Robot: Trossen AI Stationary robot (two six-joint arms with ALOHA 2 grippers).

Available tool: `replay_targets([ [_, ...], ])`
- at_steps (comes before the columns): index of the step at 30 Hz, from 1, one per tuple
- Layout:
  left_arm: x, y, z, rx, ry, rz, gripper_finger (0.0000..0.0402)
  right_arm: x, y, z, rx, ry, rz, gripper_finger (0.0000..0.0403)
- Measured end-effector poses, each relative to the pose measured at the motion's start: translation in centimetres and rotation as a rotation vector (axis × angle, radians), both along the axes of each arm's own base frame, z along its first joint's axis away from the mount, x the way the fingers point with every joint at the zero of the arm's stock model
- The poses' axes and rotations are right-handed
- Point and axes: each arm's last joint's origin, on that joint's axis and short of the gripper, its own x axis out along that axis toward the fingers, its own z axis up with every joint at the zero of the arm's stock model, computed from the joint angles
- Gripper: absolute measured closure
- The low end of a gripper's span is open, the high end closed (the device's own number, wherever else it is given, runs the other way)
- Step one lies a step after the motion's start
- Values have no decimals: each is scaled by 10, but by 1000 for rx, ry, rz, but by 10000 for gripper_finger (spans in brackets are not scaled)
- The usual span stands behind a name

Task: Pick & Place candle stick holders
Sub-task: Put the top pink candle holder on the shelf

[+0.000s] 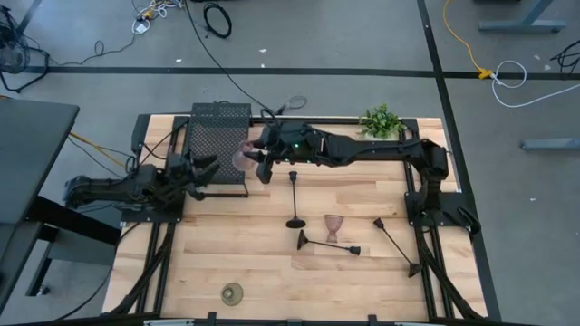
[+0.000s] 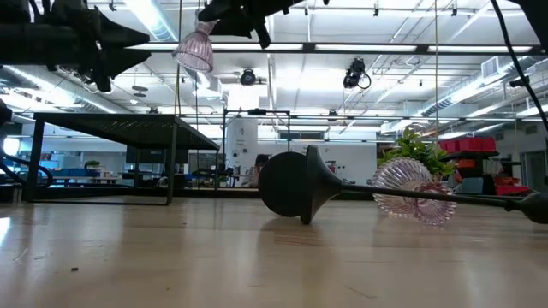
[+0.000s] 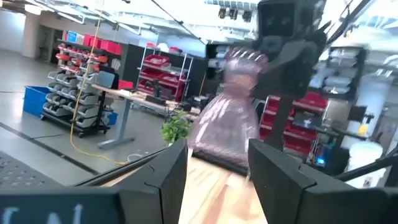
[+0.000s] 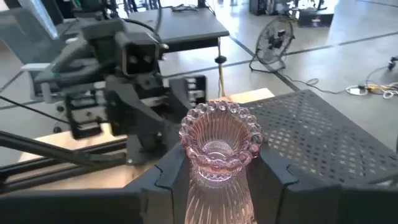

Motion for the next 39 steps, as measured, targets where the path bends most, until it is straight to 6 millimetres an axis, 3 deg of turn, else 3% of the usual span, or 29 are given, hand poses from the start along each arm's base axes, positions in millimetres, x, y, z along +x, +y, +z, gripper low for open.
replay_targets([
  [10,13,4,17,64,92,-83,224,10,14,-14,17,15,28,282],
  [24,52,8,32,35,274,-89,123,14,15,-19,20,17,64,282],
  [32,67,9,45,28,297,-101,120,17,16,-25,25,28,83,282],
  [39,79,10,37,19,352,-118,132,18,17,-24,15,2,86,282],
])
